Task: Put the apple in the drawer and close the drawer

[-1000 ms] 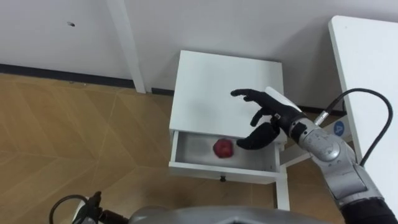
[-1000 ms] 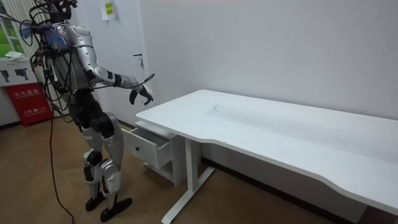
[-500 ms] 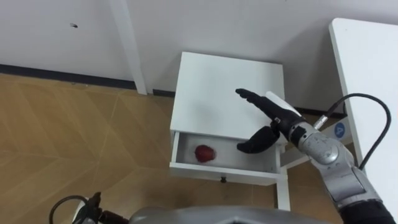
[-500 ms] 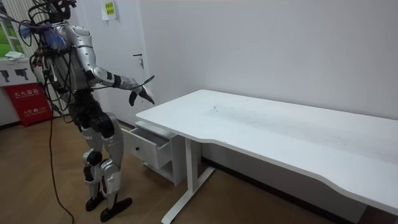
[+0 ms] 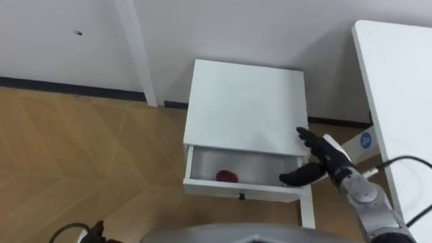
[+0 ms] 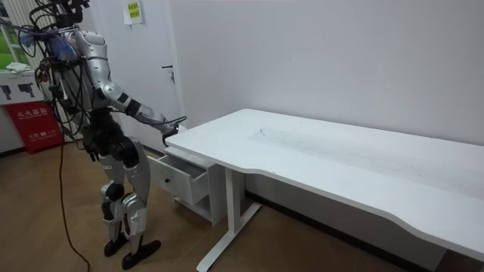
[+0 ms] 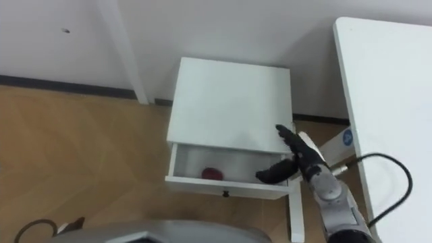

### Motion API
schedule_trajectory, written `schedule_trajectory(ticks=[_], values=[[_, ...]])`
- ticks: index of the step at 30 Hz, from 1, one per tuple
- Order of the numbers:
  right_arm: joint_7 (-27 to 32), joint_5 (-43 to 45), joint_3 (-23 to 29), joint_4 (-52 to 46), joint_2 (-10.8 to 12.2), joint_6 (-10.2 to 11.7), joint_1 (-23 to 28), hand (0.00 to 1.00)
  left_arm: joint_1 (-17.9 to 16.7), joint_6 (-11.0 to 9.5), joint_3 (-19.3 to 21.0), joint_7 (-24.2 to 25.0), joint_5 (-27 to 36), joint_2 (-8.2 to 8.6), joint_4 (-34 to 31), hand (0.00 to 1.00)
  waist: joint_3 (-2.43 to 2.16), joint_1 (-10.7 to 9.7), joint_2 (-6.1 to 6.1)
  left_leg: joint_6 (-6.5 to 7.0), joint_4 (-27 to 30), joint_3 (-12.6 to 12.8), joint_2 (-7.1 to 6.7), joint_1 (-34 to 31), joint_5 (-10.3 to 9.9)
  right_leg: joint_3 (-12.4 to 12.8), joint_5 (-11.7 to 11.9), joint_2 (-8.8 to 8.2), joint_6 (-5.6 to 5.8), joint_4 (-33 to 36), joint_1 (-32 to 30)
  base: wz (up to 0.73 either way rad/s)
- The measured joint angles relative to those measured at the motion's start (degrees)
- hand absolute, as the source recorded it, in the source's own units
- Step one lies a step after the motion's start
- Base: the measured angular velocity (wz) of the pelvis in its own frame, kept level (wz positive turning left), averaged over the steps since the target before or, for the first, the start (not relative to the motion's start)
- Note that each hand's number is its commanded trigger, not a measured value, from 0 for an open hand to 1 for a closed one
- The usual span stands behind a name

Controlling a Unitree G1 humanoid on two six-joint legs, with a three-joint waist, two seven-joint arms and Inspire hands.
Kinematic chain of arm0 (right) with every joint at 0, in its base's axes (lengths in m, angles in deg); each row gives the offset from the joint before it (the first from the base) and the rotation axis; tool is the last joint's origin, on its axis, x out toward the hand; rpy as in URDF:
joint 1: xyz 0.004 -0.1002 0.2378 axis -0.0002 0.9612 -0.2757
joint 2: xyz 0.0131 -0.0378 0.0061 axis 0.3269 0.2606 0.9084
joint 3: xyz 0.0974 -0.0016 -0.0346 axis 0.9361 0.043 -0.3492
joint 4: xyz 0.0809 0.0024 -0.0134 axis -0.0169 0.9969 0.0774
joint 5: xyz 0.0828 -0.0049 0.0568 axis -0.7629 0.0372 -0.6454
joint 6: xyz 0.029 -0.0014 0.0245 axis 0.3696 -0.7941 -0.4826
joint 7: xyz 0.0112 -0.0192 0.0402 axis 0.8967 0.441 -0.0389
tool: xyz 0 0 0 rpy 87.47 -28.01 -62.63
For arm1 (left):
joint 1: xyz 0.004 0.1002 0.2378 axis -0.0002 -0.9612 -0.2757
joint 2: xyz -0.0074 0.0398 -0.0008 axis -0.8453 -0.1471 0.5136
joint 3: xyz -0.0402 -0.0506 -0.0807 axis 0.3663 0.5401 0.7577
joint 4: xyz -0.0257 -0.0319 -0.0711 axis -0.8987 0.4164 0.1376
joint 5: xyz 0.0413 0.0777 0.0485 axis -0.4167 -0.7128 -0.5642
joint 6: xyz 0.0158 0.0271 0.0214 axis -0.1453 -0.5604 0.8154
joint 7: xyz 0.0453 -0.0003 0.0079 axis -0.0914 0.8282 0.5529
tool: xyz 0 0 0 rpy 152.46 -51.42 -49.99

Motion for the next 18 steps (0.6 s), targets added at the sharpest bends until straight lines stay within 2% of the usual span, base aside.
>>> schedule_trajectory(ticks=[1,4,5,6,7,8,9,10,11,12,13,15,16,17,18], values=[[1.2,-1.6,2.2,2.8,0.1,0.2,-0.1,0.0,0.2,0.0,1.3,0.0,-0.1,0.15,0.0,0.0,0.22,-0.6,0.49,0.18,0.8,0.4,0.15,-0.5,-0.5,0.1,-0.4,-0.04,0.0,1.4,-0.8,-0.12],[4.4,-4.2,6.3,10.6,-0.3,0.5,-0.2,0.0,0.6,-0.1,2.8,0.1,0.4,0.18,0.9,0.0,0.23,-1.9,1.09,0.83,3.6,1.1,0.13,-2.0,-2.4,0.5,-2.2,-0.82,0.79,8.2,-4.1,-0.11],[5.9,-4.8,7.3,12.5,-0.8,0.3,0.1,0.0,0.9,-0.3,2.8,0.2,0.4,0.2,1.6,0.0,0.19,-2.1,1.81,1.25,5.9,1.1,0.12,-3.3,-3.5,-0.4,-2.6,-1.57,1.4,14.6,-7.5,-0.15],[6.5,-5.2,8.0,14.7,-1.3,0.1,1.1,0.0,1.8,-0.3,3.0,0.3,0.4,0.05,2.5,0.0,0.08,-2.5,2.03,1.71,7.3,1.4,-0.21,-4.1,-4.1,-1.9,-2.5,-3.44,1.6,22.7,-11.6,-0.08],[6.7,-5.2,8.2,16.0,-1.6,0.0,1.6,0.0,2.0,-0.4,3.0,0.5,0.4,-0.15,3.2,0.0,0.03,-2.8,2.11,2.11,8.2,1.8,-0.39,-4.3,-4.4,-2.6,-2.1,-4.52,2.16,26.7,-13.5,-0.06],[6.9,-5.0,9.2,19.8,-2.0,-0.6,1.7,0.0,3.0,-0.5,3.0,0.7,0.4,-0.51,4.6,0.0,0.06,-3.3,2.04,2.95,9.7,2.3,-0.59,-5.1,-5.1,-2.5,0.1,-6.29,3.5,34.3,-18.1,-0.16],[7.4,-5.0,10.1,22.1,-2.3,-1.6,2.4,0.0,3.1,-0.5,3.1,0.8,0.4,-0.47,5.0,0.0,-0.08,-3.5,3.01,3.6,11.7,2.6,-0.14,-5.8,-6.1,-2.4,5.4,-7.37,3.44,41.0,-22.4,-0.25],[7.6,-5.4,10.6,24.0,-2.5,-2.3,3.2,0.0,2.6,-0.5,3.1,0.9,0.3,-0.52,5.2,0.0,-0.06,-3.9,4.9,4.33,13.1,2.7,0.85,-6.4,-6.9,-2.5,13.2,-8.07,4.27,46.7,-26.6,-0.24],[7.5,-5.6,10.6,24.7,-2.4,-2.4,3.9,0.0,2.5,-0.5,3.1,0.9,0.4,-0.8,5.4,0.0,0.01,-4.1,5.39,4.72,13.7,2.8,1.17,-6.5,-7.1,-2.2,16.6,-8.48,4.56,49.9,-29.3,-0.16],[7.1,-6.3,10.6,26.0,-2.0,-2.8,5.1,0.0,2.4,-0.3,3.1,0.6,0.4,-1.49,5.4,0.0,0.19,-4.5,5.69,5.63,14.7,3.2,1.21,-6.6,-7.7,-1.0,16.8,-9.62,3.88,62.3,-35.6,-0.14],[7.0,-6.9,10.6,26.6,-1.9,-3.0,5.6,0.0,2.3,0.1,3.1,0.4,0.4,-1.61,5.3,0.0,0.1,-4.4,6.03,5.71,15.2,3.5,1.57,-7.0,-7.8,-0.6,15.0,-9.66,3.74,68.5,-38.7,-0.27],[6.6,-10.4,8.7,29.1,-1.3,-3.0,5.6,0.0,2.4,2.4,2.5,0.3,0.6,-1.97,4.5,0.0,0.41,-4.2,7.41,6.0,17.0,3.8,4.04,-9.2,-7.9,-1.3,8.7,-8.53,2.78,90.0,-50.7,-0.27],[6.6,-11.0,7.7,29.9,-1.2,-2.9,5.6,0.0,2.5,3.1,2.3,0.3,0.5,-2.07,4.5,0.0,0.45,-4.2,7.63,6.01,17.1,3.8,4.63,-9.4,-7.9,-1.7,7.5,-8.32,2.61,93.5,-53.2,-0.14],[6.5,-12.1,6.1,31.6,-1.0,-2.7,5.5,0.0,2.5,4.4,2.3,0.4,0.5,-2.04,4.6,0.0,0.43,-4.1,7.98,6.07,17.4,3.8,5.89,-9.4,-7.9,-2.7,5.4,-8.17,2.68,98.4,-57.9,-0.04],[6.5,-13.9,5.0,33.4,-1.0,-2.2,5.3,0.0,2.5,5.8,2.4,0.5,0.4,-2.08,4.9,0.0,0.55,-4.4,8.21,6.1,17.5,3.5,6.5,-9.0,-8.0,-3.6,3.8,-8.85,2.79,101.7,-61.6,0.03]])
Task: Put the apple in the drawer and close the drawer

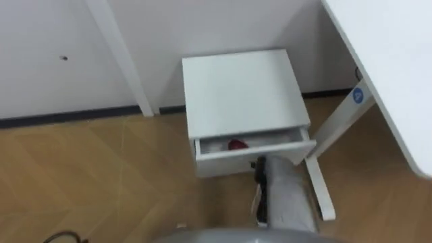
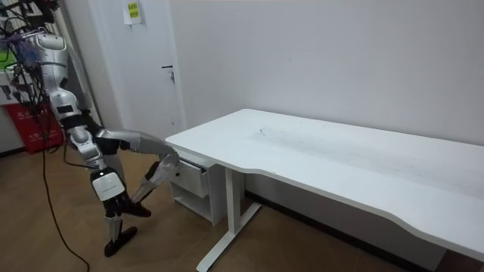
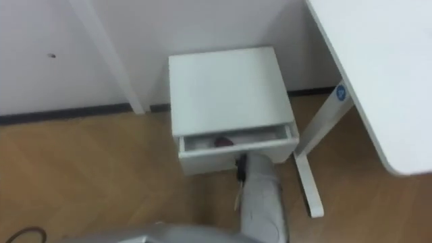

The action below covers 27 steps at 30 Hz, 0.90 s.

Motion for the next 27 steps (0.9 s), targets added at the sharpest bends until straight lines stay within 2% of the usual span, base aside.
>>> schedule_trajectory(ticks=[2,4,6,7,10,11,12,13,16,17,18,19,20,21,22,23,24,25,26,27], values=[[0.3,-2.2,-0.1,1.4,0.0,0.2,0.1,0.0,0.0,1.5,0.0,0.1,-0.1,0.14,0.0,0.0,0.03,-0.8,-0.37,0.35,0.3,-1.1,0.36,0.3,-0.2,-0.8,-1.5,-1.9,0.03,2.4,-4.0,0.26],[1.2,-3.2,-0.3,1.6,0.0,0.2,0.2,0.0,0.1,2.4,0.0,0.1,0.0,0.33,0.0,0.0,0.01,-1.0,-0.58,0.65,0.4,-1.7,0.6,0.3,-0.4,-0.4,-1.7,-1.85,0.01,2.7,-6.2,0.2],[2.9,-5.2,-0.4,1.5,-0.1,0.4,-0.1,0.0,0.1,2.7,0.0,0.0,0.1,0.42,0.4,0.0,-0.06,-1.1,-0.76,1.17,1.3,-1.6,0.73,-0.1,-0.7,-0.3,-2.1,-1.21,0.51,2.6,-6.3,0.02],[3.7,-5.5,-0.4,1.4,-0.1,0.6,-0.3,0.0,0.2,2.8,0.0,-0.1,0.1,0.4,0.4,0.0,-0.19,-1.1,-1.08,1.42,1.5,-1.6,0.34,-0.5,-0.9,-0.5,-2.1,-1.46,0.54,2.5,-5.6,0.05],[4.5,-6.0,-0.5,1.3,-0.1,0.7,-1.4,0.0,0.4,2.9,-0.1,-0.5,0.1,0.38,0.3,0.0,-0.14,-1.1,-1.53,2.09,2.5,-1.3,0.01,-1.5,-1.2,-0.3,-2.4,-2.32,0.67,1.5,-2.1,0.0],[4.5,-6.2,-1.2,1.3,-0.1,0.6,-1.9,0.0,0.5,2.9,-0.1,-0.5,0.1,0.34,0.1,0.0,-0.15,-1.1,-2.04,2.3,2.5,-1.4,-0.53,-1.7,-1.4,-0.1,-2.4,-3.25,0.66,-0.4,0.8,0.0],[4.5,-6.2,-2.1,1.1,-0.1,0.6,-2.2,0.0,0.7,2.8,-0.2,-0.5,0.1,0.33,0.0,0.0,-0.34,-1.1,-1.95,2.58,2.7,-1.4,-0.78,-2.2,-1.5,-0.3,-2.4,-4.17,0.66,-2.8,3.8,0.0],[4.4,-6.1,-2.1,1.0,-0.1,0.6,-2.3,0.0,0.8,2.8,-0.2,-0.5,0.1,0.34,0.0,0.0,-0.28,-1.1,-2.1,2.68,2.7,-1.3,-0.82,-2.2,-1.6,-0.4,-2.4,-4.52,0.67,-4.2,5.3,0.0],[4.4,-6.1,-2.1,0.1,-0.1,-0.5,-1.9,0.0,0.5,2.8,-0.5,-0.6,0.6,0.35,-0.1,0.0,-0.16,-0.9,-2.43,2.63,2.3,-0.9,-1.67,-2.0,-1.6,0.5,-2.2,-6.24,1.02,-14.7,12.6,-0.1],[4.4,-6.0,-2.1,-1.0,-0.2,-1.3,-1.7,0.0,0.3,2.8,-0.6,-0.7,0.8,0.41,-0.1,0.0,-0.11,-0.8,-2.5,2.07,2.2,0.0,-2.01,-1.9,-1.9,1.2,-2.0,-6.18,1.33,-20.8,15.5,-0.16],[4.4,-6.0,-2.1,-1.2,-0.3,-1.8,-1.6,0.0,0.0,2.8,-0.7,-1.0,1.3,0.47,-0.1,0.0,0.02,-0.9,-2.59,0.38,2.1,0.4,-2.73,-1.9,-2.4,1.3,-1.8,-6.32,1.53,-27.7,19.0,-0.19],[4.4,-5.1,-1.9,-1.2,-0.1,-2.3,-1.7,0.0,-0.5,2.8,-0.8,-1.5,1.3,0.5,-0.1,0.0,0.14,-1.5,-2.78,-2.83,1.5,0.4,-3.65,-1.2,-2.4,1.2,-1.8,-6.05,1.53,-36.7,23.9,-0.11],[4.4,-4.4,-1.7,-1.3,-0.1,-2.5,-1.6,0.0,-0.8,2.8,-0.8,-1.7,1.3,0.6,-0.1,0.0,0.19,-1.7,-2.96,-4.55,0.3,0.4,-4.39,-0.6,-2.3,1.1,-1.8,-5.68,1.53,-41.7,26.7,-0.06],[4.4,-3.5,-1.3,-1.8,-0.2,-3.1,-1.4,0.0,-1.3,2.9,-0.6,-1.8,1.3,0.79,-0.2,0.0,0.3,-1.8,-3.52,-7.35,-3.3,0.4,-6.24,1.5,-1.0,1.6,-1.8,-4.21,1.46,-51.2,32.3,-0.03],[4.5,-3.2,-1.4,-2.3,-0.1,-3.7,-1.2,0.0,-1.5,2.9,-0.7,-1.9,1.3,0.72,-0.3,0.0,0.03,-1.8,-4.25,-10.43,-5.0,-0.1,-7.47,2.3,-0.3,2.7,-1.9,-3.94,1.32,-56.4,34.5,0.0],[4.5,-2.0,-1.3,-2.8,0.4,-4.0,-1.3,0.0,-0.9,2.9,-1.8,-2.9,1.9,-0.23,-1.5,0.0,-0.17,-1.4,-6.02,-5.5,0.8,-0.9,-6.01,0.4,-0.8,4.3,-2.1,-4.16,1.95,-62.0,36.8,-0.05],[4.7,-1.0,-0.6,-2.6,0.4,-4.0,-1.9,0.0,-0.3,2.4,-2.9,-3.9,2.4,-1.4,-2.9,0.0,0.45,-0.6,-5.19,-3.08,5.0,-2.9,-5.62,-2.3,-5.6,6.2,-3.1,-3.68,4.07,-65.9,38.0,-0.16],[4.7,-0.8,-0.5,-2.5,0.6,-4.1,-2.2,0.0,-0.5,2.2,-2.9,-4.3,2.5,-1.65,-3.1,0.0,0.59,0.1,-5.49,-2.18,5.6,-2.6,-5.77,-2.5,-6.0,6.9,-3.7,-3.34,4.98,-69.2,39.7,-0.25],[4.4,-0.4,-0.5,-2.8,0.9,-3.9,-2.5,0.0,-0.7,2.2,-2.7,-5.1,3.3,-1.71,-3.1,0.0,0.52,0.5,-6.19,-2.69,4.0,-2.6,-5.65,-1.0,-5.7,6.6,-4.5,-2.01,5.47,-75.7,44.2,-0.11],[4.4,0.8,0.2,-2.8,0.9,-3.6,-2.6,0.0,-0.3,1.8,-2.6,-5.2,4.1,-1.5,-3.2,0.0,0.27,0.5,-6.29,-4.8,0.3,-2.5,-5.94,0.7,-4.2,5.4,-4.4,-0.65,5.5,-81.1,47.6,0.0]])
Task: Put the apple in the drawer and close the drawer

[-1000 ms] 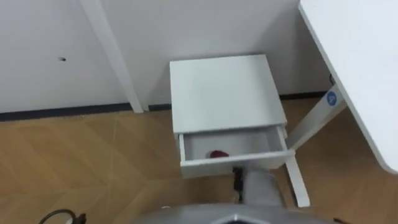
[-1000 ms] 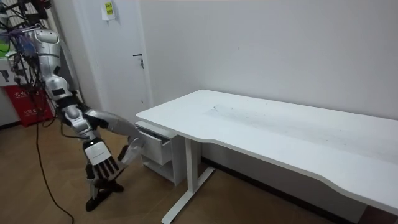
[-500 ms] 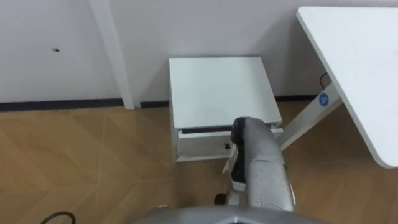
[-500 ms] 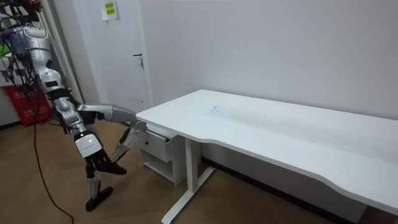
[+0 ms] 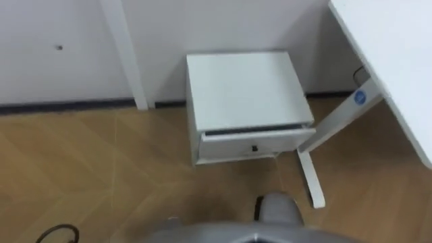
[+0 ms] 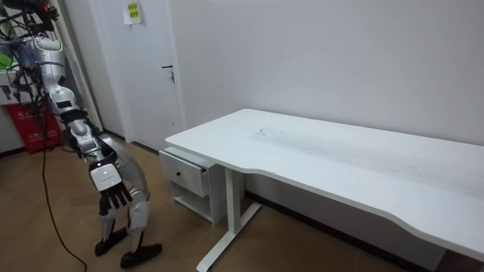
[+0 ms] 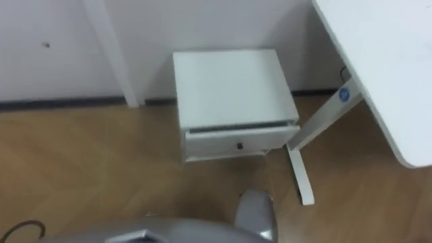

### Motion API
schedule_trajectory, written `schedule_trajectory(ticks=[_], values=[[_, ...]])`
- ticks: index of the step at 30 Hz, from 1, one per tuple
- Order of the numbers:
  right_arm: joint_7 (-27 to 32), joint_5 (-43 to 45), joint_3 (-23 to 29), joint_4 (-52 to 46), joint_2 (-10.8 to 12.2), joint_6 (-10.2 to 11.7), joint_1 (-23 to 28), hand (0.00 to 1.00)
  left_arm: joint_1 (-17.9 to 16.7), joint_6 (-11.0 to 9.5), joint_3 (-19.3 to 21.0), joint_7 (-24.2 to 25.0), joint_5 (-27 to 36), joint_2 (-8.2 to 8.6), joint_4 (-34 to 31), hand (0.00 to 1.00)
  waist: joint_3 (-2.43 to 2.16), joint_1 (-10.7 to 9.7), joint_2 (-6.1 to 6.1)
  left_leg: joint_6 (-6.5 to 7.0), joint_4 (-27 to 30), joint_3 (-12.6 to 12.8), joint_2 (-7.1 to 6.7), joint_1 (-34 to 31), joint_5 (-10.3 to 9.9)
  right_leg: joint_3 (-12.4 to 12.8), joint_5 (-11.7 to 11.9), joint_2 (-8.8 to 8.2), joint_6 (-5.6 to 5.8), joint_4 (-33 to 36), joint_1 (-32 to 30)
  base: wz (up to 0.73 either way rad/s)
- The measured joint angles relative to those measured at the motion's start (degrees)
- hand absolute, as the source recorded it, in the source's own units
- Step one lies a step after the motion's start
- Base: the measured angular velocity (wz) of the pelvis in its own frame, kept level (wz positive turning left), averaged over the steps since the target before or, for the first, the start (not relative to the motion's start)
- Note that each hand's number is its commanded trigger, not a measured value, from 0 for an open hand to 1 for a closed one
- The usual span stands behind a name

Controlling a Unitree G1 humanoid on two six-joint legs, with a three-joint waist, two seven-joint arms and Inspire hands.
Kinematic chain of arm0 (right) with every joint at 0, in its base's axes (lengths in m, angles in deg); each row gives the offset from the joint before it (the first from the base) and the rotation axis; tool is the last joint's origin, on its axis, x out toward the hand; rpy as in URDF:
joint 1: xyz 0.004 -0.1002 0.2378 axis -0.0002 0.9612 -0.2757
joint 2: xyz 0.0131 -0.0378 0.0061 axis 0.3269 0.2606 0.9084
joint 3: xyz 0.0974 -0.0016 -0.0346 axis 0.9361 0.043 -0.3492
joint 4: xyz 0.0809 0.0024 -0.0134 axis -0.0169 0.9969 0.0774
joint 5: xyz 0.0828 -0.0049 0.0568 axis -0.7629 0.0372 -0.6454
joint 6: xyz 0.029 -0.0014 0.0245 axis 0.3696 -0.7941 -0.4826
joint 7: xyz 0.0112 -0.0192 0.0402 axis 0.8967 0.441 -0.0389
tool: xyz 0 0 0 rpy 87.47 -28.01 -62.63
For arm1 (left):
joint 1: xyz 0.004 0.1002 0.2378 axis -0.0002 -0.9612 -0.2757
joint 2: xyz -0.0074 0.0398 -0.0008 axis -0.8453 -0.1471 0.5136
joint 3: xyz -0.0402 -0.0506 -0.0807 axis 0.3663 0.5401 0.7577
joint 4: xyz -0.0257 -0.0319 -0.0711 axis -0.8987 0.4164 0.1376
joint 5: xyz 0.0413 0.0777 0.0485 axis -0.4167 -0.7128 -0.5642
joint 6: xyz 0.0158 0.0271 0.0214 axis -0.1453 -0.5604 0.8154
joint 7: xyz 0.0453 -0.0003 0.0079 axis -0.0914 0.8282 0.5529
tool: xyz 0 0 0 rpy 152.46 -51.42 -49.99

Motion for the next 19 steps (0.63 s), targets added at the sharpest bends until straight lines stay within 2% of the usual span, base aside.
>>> schedule_trajectory(ticks=[1,2,3,5,7,10,11,12,14,17,18,19], values=[[0.0,0.5,0.2,0.0,0.0,0.0,-0.2,0.0,0.1,-0.4,0.2,0.0,0.2,0.1,-0.1,0.0,-0.08,0.1,-0.28,-0.67,-2.4,0.1,-0.5,1.1,1.3,-0.1,0.1,0.56,-0.16,-2.4,1.2,0.06],[0.1,1.6,0.2,-0.1,0.0,0.1,-0.8,0.0,0.3,-1.1,0.6,-0.1,0.3,0.12,-0.1,0.0,-0.29,0.1,-1.08,-0.81,-6.6,0.5,-1.28,2.7,3.5,0.1,0.9,1.82,-0.94,-6.9,3.2,-0.04],[0.3,2.2,0.2,-0.1,0.0,0.6,-1.4,0.0,0.4,-1.2,1.0,-0.1,0.4,0.16,-0.1,0.0,-0.51,0.2,-1.74,-0.22,-9.0,1.1,-1.78,3.5,5.1,0.3,2.6,3.06,-1.89,-11.0,4.8,-0.14],[0.3,2.2,0.5,-0.1,-0.1,1.0,-2.4,0.0,-0.2,-1.2,2.1,-0.2,0.4,0.66,-0.1,0.0,-0.53,1.1,-1.81,1.12,-10.3,1.2,-1.63,4.4,6.0,0.4,2.8,3.99,-1.93,-15.5,7.7,-0.38],[0.1,2.2,0.5,-0.1,0.0,2.2,-2.7,0.0,-0.3,-1.7,2.1,0.0,0.6,0.86,-0.1,0.0,-0.58,1.0,-1.66,1.27,-11.8,0.8,-1.21,6.3,6.4,0.4,2.8,5.21,-1.92,-18.8,10.4,-0.13],[-0.2,2.2,0.5,-0.1,0.1,3.4,-3.5,0.0,-0.1,-3.4,2.1,0.2,0.6,1.38,-0.8,0.0,-0.62,0.9,-1.64,0.48,-15.2,0.5,-1.11,8.9,8.1,0.4,2.7,6.09,-1.93,-20.6,12.0,0.0],[-0.4,2.2,0.5,0.1,0.1,3.7,-3.9,0.0,-0.3,-3.8,2.3,0.2,0.6,1.8,-1.1,0.0,-0.72,0.9,-1.52,0.13,-16.9,-0.4,-1.11,10.3,8.9,0.4,2.8,6.44,-2.04,-20.7,12.4,-0.07],[-0.5,2.2,0.5,0.1,0.3,3.8,-4.2,0.0,-0.4,-4.0,2.7,0.2,0.6,2.29,-1.1,0.0,-0.61,0.8,-1.49,-0.57,-18.2,-0.6,-1.08,11.4,9.8,0.4,2.9,6.56,-2.26,-20.7,13.1,-0.04],[-0.6,1.9,0.5,0.1,0.7,3.8,-4.0,0.0,-0.7,-4.0,2.7,0.2,0.6,2.77,-1.0,0.0,-0.59,0.2,-1.59,-1.36,-18.7,-0.5,-1.02,12.4,10.6,0.6,3.1,6.75,-2.6,-22.0,14.7,0.05],[-0.8,2.1,0.5,0.0,1.3,3.9,-4.2,0.0,-0.8,-4.1,2.7,0.2,0.6,2.97,-1.1,0.0,-0.93,0.1,-1.24,-1.58,-19.9,-0.5,-0.53,13.3,10.8,0.5,3.0,7.41,-2.83,-22.5,15.4,0.03],[-0.8,2.1,0.5,0.0,1.7,3.9,-4.2,0.0,-0.6,-4.3,2.7,0.2,0.6,2.86,-1.0,0.0,-0.61,0.0,-2.22,-1.64,-15.9,0.1,-0.73,11.9,10.8,1.8,3.2,6.23,-3.25,-23.0,16.3,0.2],[-0.8,2.1,0.5,-0.1,2.0,4.0,-4.3,0.0,-0.4,-4.5,2.6,0.1,0.7,2.79,-0.8,0.0,0.11,-0.1,-3.73,-2.25,-12.4,0.3,-1.13,9.3,9.9,4.3,3.3,4.87,-3.39,-23.8,17.1,0.2]])
